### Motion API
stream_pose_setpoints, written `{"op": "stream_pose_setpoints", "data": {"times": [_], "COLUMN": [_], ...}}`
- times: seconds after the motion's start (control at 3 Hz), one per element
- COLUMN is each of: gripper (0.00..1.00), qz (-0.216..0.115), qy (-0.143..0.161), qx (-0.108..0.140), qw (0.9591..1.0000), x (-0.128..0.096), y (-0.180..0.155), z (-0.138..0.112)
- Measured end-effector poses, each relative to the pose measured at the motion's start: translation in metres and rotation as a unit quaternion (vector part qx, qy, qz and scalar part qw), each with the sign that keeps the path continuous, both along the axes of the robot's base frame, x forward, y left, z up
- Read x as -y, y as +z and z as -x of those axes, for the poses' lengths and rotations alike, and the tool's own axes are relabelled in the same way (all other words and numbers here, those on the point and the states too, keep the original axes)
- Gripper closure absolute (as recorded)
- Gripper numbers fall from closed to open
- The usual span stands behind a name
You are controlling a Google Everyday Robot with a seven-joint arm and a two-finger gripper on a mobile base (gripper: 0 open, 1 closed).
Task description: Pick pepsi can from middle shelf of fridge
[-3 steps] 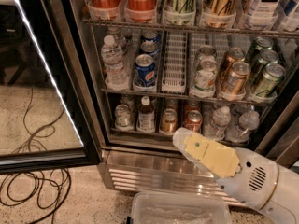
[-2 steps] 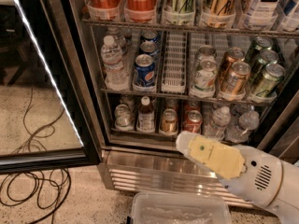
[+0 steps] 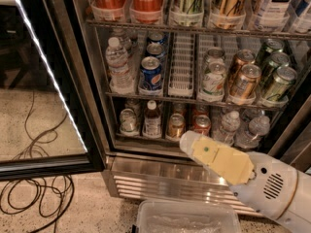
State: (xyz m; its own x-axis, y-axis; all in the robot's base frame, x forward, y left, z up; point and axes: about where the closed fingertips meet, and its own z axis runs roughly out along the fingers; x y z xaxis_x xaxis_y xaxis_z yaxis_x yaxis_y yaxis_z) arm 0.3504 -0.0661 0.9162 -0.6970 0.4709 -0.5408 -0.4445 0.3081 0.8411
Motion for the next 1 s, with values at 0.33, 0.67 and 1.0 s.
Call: {"op": "stream_pose_setpoints", "data": {"times": [0.33, 0.67, 1.0], "gripper": [0.00, 0.00, 0.00], "qz": [0.079, 0.129, 0.129], "qy": [-0.101, -0.143, -0.142], "qx": [-0.010, -0.007, -0.007], "qw": [0.9917, 0.9812, 0.9813], "x": [-0.0060, -0.0050, -0.0052], "y": [-0.0090, -0.0048, -0.0048], "z": [-0.0017, -0.0077, -0.0077]}}
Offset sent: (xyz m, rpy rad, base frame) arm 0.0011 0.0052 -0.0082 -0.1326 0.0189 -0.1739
